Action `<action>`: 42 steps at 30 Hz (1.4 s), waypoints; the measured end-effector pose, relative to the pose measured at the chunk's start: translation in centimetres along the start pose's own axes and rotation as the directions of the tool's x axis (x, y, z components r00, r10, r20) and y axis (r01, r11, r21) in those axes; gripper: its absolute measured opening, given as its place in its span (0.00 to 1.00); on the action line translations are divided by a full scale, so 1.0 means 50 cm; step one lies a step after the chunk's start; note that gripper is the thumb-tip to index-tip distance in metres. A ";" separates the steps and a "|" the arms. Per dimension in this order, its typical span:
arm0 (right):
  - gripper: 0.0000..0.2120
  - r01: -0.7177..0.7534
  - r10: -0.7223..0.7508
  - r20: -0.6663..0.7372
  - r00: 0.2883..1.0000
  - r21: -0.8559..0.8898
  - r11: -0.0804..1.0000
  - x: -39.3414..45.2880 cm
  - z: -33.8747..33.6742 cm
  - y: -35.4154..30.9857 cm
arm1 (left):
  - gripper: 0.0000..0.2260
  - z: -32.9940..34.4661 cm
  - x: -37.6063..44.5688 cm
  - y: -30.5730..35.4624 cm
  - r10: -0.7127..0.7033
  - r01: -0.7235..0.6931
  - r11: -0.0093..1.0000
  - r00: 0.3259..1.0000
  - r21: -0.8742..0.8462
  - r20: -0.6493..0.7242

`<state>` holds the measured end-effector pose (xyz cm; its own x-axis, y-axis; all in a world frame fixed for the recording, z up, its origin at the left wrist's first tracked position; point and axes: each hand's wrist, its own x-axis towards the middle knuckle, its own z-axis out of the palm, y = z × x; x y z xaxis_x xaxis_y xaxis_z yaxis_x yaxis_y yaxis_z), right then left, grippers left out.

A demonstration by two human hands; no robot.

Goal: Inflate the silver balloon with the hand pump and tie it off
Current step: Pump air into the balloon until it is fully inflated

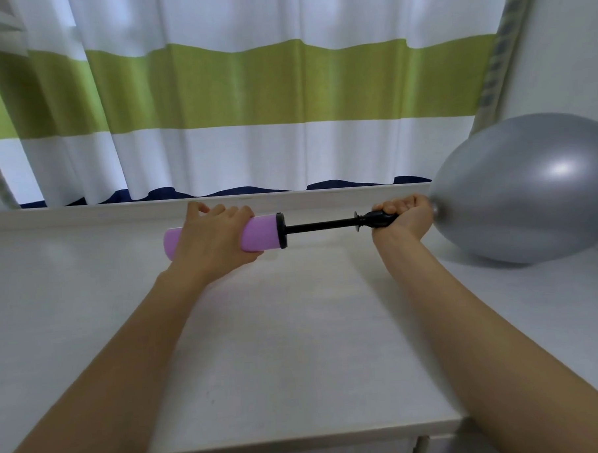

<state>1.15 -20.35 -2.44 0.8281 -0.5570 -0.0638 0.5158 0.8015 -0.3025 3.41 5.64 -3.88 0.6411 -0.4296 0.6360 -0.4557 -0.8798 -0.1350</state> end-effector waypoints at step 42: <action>0.16 -0.024 0.027 0.067 0.997 -0.035 0.999 -0.031 0.013 0.033 | 0.20 -0.005 0.012 0.072 0.072 -0.072 0.997 0.997 0.007 -0.016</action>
<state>0.85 -18.03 -2.20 0.8544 -0.5196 -0.0079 0.4875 0.8067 -0.3341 2.01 2.26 -3.78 0.5966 -0.4887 0.6366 -0.4966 -0.8479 -0.1855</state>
